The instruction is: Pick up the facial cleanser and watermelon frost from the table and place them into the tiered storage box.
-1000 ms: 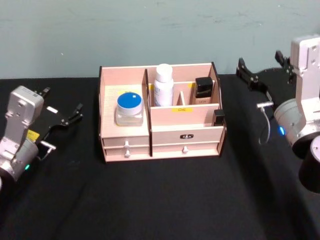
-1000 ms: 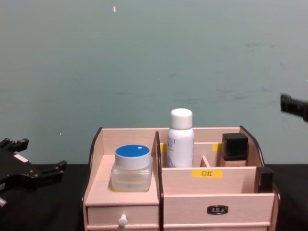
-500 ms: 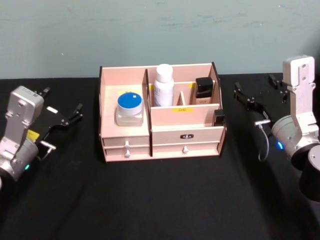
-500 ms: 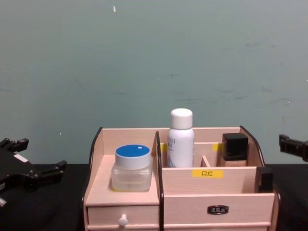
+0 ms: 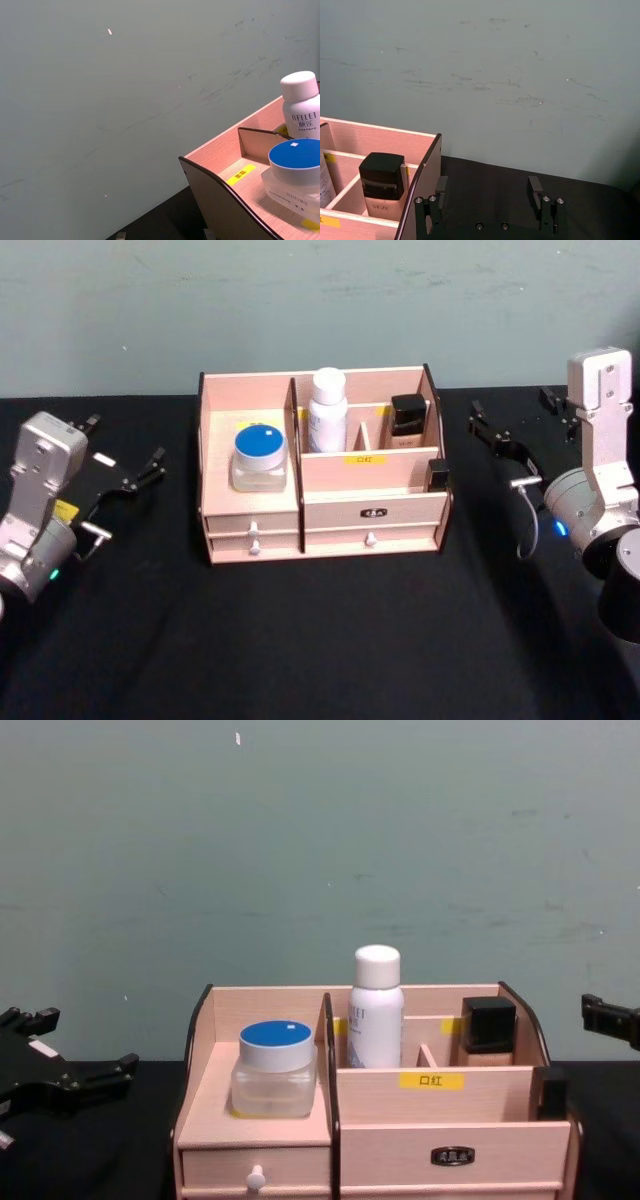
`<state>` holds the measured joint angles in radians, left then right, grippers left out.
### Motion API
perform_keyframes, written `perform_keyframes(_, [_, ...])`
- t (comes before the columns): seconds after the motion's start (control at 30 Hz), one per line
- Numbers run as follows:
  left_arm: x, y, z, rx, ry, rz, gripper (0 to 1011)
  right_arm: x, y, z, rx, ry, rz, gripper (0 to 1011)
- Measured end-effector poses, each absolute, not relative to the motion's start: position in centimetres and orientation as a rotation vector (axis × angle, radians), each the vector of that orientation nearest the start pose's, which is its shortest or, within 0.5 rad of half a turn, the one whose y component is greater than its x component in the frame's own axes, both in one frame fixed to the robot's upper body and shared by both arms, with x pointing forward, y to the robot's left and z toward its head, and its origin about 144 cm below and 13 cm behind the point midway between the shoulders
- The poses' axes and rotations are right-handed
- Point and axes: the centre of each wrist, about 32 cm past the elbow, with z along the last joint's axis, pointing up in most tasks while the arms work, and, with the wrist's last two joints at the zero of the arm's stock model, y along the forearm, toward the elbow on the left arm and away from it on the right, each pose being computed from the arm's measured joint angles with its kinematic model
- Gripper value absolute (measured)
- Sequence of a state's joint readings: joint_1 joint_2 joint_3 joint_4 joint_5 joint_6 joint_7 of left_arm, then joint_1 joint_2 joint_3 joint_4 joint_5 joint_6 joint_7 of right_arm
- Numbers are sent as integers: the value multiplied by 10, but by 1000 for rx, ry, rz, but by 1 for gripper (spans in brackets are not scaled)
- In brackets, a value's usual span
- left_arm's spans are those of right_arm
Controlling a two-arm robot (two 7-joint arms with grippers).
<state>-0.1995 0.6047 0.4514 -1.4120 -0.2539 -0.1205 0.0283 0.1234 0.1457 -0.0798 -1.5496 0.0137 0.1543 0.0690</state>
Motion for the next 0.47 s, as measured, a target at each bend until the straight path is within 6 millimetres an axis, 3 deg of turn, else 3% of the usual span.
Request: perform_keyframes(0.47, [489,310,1140,304,-285,1248,1001,493,-245,1177,-155,-62,-1442,1002])
